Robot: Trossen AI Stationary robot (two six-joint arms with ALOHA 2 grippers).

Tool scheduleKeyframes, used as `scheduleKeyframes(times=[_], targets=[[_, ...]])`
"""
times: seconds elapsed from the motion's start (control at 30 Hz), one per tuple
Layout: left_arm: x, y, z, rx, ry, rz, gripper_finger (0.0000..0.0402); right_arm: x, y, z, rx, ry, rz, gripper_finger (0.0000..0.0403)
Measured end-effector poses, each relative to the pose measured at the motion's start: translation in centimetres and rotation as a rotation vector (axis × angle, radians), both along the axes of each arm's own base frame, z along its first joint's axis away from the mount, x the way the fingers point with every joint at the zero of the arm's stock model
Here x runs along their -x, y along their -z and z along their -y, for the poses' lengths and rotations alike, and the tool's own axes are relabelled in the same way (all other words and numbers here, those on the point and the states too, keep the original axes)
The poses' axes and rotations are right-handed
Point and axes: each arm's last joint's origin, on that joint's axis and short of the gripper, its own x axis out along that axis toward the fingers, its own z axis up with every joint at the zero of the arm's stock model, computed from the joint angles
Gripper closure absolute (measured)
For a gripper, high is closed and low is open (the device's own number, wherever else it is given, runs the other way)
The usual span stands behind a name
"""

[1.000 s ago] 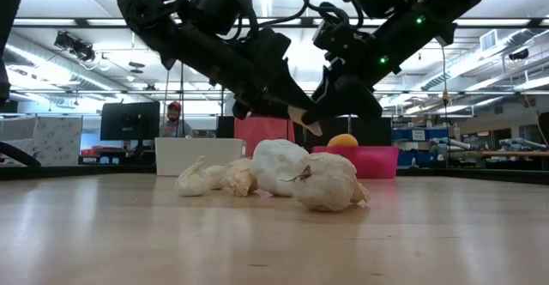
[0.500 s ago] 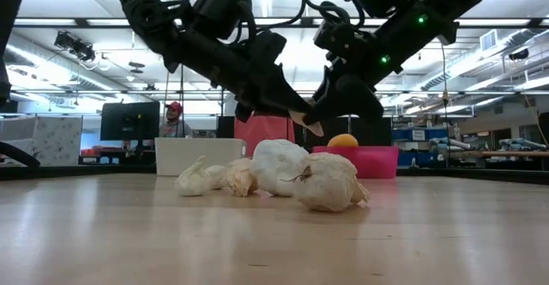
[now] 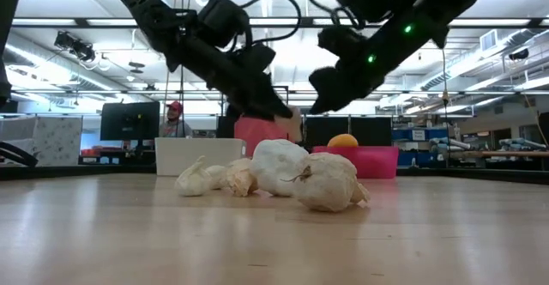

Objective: Sort produce into baskets
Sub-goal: Put the white garlic into the top white bin

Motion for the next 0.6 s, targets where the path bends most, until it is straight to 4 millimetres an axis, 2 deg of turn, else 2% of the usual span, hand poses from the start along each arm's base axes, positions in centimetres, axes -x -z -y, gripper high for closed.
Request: scheduleKeyframes(times=[0.13, 0.3, 0.47, 0.6], targets=[[1.3, -0.3, -1.7, -0.034, -0.096, -0.065, 0.0296, -0.2, 0.2, 0.3, -0.15, -0.057, 0.054, 0.0212], [3.9, -2.0, -3.9, -0.055, -0.155, -0.129, 0.0296, -0.4, 0.5, 0.3, -0.353, -0.178, 0.091, 0.0212], [6.6, -4.1, -6.0, -0.088, -0.239, -0.123, 0.0295, -0.5, 0.5, 0.1, -0.369, -0.268, 0.067, 0.0212], [7.9, -4.1, -7.6, -0.088, -0.288, -0.157, 0.0289, -0.6, 0.4, 0.1, -0.345, -0.271, 0.067, 0.0212]])
